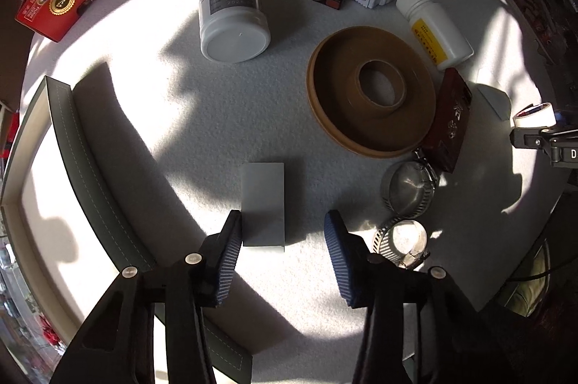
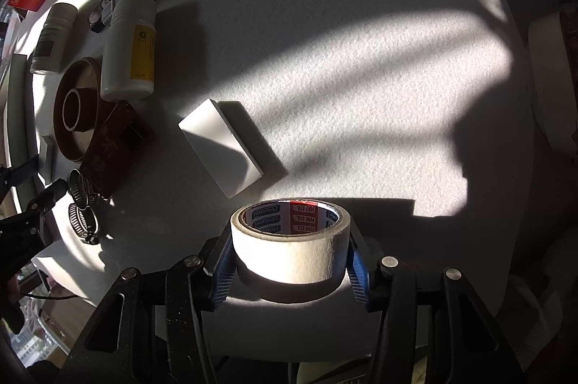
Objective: Organize rigid objects
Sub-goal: 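Close the right tool on the tape roll while the left tool grasps the white block, then lift and carry the tape roll and white block over the white tray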
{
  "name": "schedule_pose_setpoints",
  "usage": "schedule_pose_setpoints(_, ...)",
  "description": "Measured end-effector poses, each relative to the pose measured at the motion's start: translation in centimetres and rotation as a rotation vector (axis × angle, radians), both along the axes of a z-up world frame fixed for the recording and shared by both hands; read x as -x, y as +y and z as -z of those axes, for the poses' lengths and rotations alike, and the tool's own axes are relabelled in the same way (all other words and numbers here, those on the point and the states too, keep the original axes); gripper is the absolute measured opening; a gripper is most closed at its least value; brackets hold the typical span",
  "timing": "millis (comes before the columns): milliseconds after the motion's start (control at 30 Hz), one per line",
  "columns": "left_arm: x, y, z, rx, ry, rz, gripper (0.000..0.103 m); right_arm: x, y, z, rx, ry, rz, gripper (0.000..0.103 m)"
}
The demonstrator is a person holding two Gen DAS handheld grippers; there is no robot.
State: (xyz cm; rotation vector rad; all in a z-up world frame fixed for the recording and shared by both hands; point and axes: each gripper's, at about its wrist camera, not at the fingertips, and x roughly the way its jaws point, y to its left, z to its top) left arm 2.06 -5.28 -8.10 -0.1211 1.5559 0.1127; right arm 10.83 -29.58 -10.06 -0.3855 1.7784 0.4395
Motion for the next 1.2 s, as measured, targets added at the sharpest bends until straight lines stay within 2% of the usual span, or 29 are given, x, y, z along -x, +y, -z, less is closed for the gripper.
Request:
schedule_pose_setpoints(33, 0.0, 0.0, -0.1, 0.007, 0.008, -0.009, 0.026, 0.0, 0.0, -0.1, 0.001, -0.006, 0.001, 0.054)
schedule_pose_setpoints(167, 0.8, 0.7, -0.8, 0.057, 0.013, -0.058, 0.026, 0.6, 0.3, -0.9, -0.011, -0.017, 0.006, 0.054)
schedule_pose_setpoints(433, 3.2, 1.4, -4.1, 0.176, -0.053, -0.153, 0.026, 2.0, 0.1, -3.9, -0.091, -0.039, 0.052, 0.054)
schedule_pose_setpoints(567, 3.8, 0.9, -5.7, 0.182, -0.068, -0.141, 0.026, 2.8, -0.2, -5.4, -0.129, -0.036, 0.089, 0.054)
schedule_pose_setpoints(600, 4.0, 0.2, -6.1, 0.187, -0.072, -0.137, 0.026, 2.6, -1.2, -7.2, -0.132, -0.030, 0.100, 0.054)
schedule_pose_setpoints(667, 4.7, -1.3, -7.0, 0.197, -0.090, -0.128, 0.026, 3.0, -1.2, -7.8, -0.141, -0.031, 0.114, 0.054)
schedule_pose_setpoints(767, 4.4, -1.2, -7.2, 0.209, -0.107, -0.115, 0.026, 3.2, -0.5, -8.7, -0.153, -0.037, 0.116, 0.054)
schedule_pose_setpoints(933, 4.5, -1.2, -8.4, 0.186, -0.149, -0.108, 0.026, 3.4, 2.9, -8.9, -0.168, -0.076, 0.043, 0.054)
schedule_pose_setpoints(1200, 7.4, 3.1, -11.1, 0.123, -0.219, -0.222, 0.026, 3.1, 10.4, -11.5, -0.216, -0.132, -0.129, 0.054)
